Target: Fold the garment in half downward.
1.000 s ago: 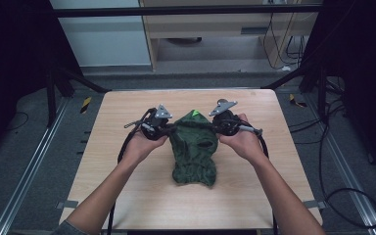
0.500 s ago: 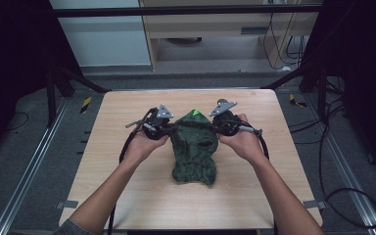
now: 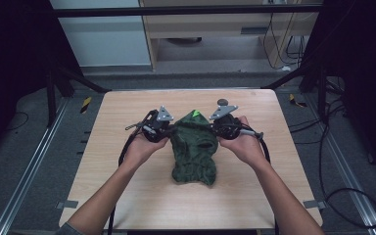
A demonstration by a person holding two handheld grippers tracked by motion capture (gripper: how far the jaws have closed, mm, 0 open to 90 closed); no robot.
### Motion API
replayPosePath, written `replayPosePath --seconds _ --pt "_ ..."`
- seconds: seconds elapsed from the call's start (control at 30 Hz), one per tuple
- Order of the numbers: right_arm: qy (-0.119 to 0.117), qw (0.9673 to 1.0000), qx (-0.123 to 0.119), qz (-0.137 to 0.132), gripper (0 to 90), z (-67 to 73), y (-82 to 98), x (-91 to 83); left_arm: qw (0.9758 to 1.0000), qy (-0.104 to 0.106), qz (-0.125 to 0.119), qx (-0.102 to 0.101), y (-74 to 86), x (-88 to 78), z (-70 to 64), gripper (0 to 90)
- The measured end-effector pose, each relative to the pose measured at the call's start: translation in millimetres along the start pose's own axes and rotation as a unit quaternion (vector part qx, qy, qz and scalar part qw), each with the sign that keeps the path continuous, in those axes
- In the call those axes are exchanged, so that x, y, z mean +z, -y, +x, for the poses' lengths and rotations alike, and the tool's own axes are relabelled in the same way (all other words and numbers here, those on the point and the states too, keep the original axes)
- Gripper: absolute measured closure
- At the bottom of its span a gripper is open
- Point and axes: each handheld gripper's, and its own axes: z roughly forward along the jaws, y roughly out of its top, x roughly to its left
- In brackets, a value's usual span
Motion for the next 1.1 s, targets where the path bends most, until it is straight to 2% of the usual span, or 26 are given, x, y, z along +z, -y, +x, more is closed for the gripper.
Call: replayPosePath --seconds 0.3,0.43,0.63,1.1 --pt "-0.001 1.0 -0.003 -0.001 86.0 2.7 6.3 -1.3 0.9999 -0.002 0.002 0.013 3.5 -0.5 -6.8 82.4" --pt "-0.002 1.0 -0.004 -0.003 86.0 5.8 9.1 -2.0 1.0 0.0 -0.006 0.005 7.0 -1.7 -8.8 82.4" --pt "-0.003 0.9999 -0.008 -0.006 86.0 11.8 14.1 -5.6 0.9999 0.0 -0.008 0.013 11.8 -5.5 -15.8 82.4" --pt "-0.008 0.9997 -0.023 -0.009 86.0 29.2 30.5 -7.7 0.9998 0.008 -0.015 0.007 28.9 -5.3 -30.8 82.3"
